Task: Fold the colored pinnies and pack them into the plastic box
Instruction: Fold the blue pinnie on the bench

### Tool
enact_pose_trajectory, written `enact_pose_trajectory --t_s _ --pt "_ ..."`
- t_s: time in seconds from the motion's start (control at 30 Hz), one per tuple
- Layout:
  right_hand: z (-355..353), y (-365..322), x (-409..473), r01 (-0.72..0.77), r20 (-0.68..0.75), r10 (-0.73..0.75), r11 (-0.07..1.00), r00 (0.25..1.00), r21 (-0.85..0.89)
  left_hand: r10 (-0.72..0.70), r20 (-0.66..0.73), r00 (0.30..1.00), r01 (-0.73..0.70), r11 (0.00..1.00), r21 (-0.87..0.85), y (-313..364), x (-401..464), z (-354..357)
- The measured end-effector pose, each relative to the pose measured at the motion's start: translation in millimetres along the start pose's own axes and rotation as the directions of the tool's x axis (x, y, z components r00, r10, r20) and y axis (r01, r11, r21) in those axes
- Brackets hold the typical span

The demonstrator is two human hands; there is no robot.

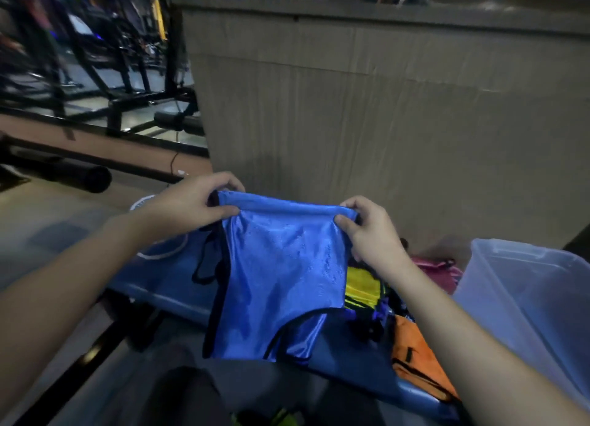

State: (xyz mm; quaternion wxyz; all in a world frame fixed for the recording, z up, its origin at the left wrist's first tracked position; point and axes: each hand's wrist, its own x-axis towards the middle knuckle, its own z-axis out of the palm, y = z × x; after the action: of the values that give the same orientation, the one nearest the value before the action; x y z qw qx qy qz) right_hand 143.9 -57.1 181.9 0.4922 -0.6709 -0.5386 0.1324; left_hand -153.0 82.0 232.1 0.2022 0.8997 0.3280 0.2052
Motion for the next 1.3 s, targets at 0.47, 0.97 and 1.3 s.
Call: enact_pose_trajectory --t_s 0.47,0.97,1.3 --pt "150 64 125 -0.278 0.253 0.246 0.955 0.936 0.102 -0.108 -0.157 0.982 0.145 0.957 0.252 -168 84 61" --pt "143 103 45 0.297 0.441 -0.187 0.934 0.878 -0.196 0.255 -0.246 0.935 -0.124 0.886 0.447 -176 -13 143" --pt "150 101 -25 0.469 0.698 -0.035 0.765 0.715 -0.442 0.112 0.015 0.994 -0.111 0.933 0.343 -180 -86 165"
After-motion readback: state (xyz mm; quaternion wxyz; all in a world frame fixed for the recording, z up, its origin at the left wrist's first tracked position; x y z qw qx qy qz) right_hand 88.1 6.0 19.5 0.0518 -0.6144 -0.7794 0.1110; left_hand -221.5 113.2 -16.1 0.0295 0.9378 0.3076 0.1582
